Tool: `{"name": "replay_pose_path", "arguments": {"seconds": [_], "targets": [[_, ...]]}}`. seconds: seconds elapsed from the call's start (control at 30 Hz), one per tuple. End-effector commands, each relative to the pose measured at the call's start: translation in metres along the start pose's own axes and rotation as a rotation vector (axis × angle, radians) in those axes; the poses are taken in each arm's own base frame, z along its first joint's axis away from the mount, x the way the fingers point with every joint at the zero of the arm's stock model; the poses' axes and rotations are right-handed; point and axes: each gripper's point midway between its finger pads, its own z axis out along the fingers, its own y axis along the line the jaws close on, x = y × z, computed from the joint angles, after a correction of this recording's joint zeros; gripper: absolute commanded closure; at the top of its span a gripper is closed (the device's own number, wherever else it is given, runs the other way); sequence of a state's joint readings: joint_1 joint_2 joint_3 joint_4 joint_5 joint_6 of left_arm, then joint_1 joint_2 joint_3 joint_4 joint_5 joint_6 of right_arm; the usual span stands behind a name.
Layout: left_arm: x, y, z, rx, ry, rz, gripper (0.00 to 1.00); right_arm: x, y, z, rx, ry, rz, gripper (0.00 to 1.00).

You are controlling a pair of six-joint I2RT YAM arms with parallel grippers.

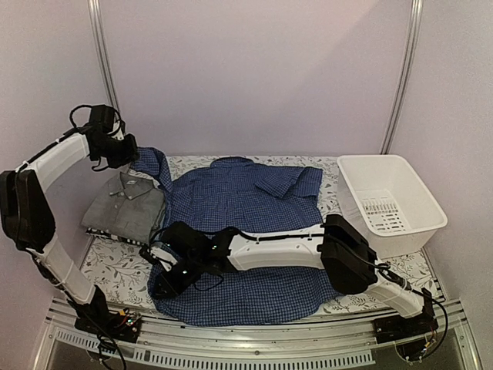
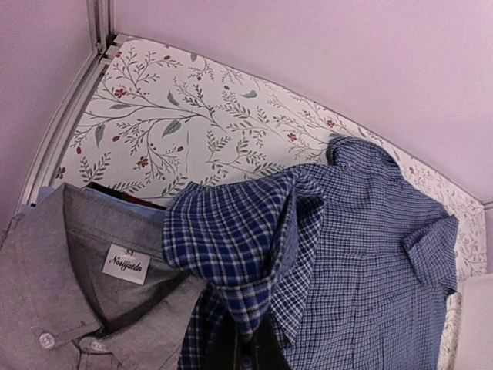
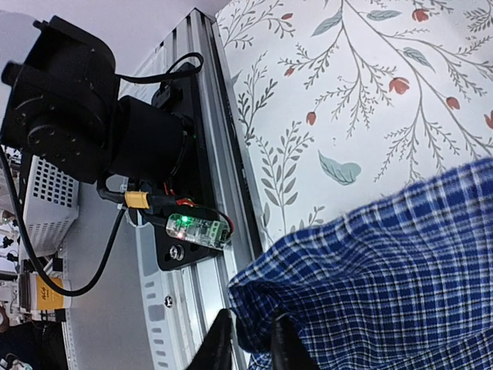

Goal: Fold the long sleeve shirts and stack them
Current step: Flatten out the crumpled shirt at the center of the board, then pick up the sleeve from the center of the board.

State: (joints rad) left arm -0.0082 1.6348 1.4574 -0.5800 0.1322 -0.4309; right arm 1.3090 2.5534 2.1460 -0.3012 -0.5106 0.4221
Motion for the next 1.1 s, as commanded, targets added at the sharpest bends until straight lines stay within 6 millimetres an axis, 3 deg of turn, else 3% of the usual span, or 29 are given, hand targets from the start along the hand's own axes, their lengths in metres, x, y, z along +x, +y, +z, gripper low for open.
{"name": "replay_pose_path", "arguments": {"seconds": [0.0,0.13,0.23,0.37,0.53,0.67,0.77,0.9,1.07], "targets": [[-0.010,0.046,-0.020,-0.132,-0.101,-0.087,0.98,-0.005,0.016,-0.013,-0.025,-0.012,-0.063,0.73],[-0.009,0.064,-0.016,-0.163,-0.083,-0.117,0.88,-0.025,0.022,-0.045,0.021,-0.072,-0.085,0.49],[-0.013,0.077,-0.016,-0.185,-0.089,-0.150,0.74,-0.035,0.011,-0.072,0.092,-0.112,-0.074,0.31],[-0.023,0.081,-0.019,-0.175,-0.101,-0.168,0.56,-0.048,-0.006,-0.122,0.203,-0.185,-0.039,0.21],[-0.031,0.067,-0.027,-0.114,-0.115,-0.151,0.37,-0.047,-0.053,-0.177,0.393,-0.262,0.070,0.19],[-0.030,0.048,-0.036,-0.067,-0.125,-0.100,0.24,-0.046,-0.102,-0.229,0.564,-0.336,0.176,0.22],[-0.023,0.021,-0.043,-0.012,-0.125,-0.032,0.14,-0.034,-0.138,-0.265,0.716,-0.377,0.251,0.22],[-0.010,-0.018,-0.052,0.069,-0.120,0.048,0.09,-0.026,-0.176,-0.306,0.864,-0.430,0.315,0.24],[0.020,-0.076,-0.062,0.213,-0.079,0.132,0.07,-0.032,-0.221,-0.348,0.997,-0.478,0.324,0.24]]}}
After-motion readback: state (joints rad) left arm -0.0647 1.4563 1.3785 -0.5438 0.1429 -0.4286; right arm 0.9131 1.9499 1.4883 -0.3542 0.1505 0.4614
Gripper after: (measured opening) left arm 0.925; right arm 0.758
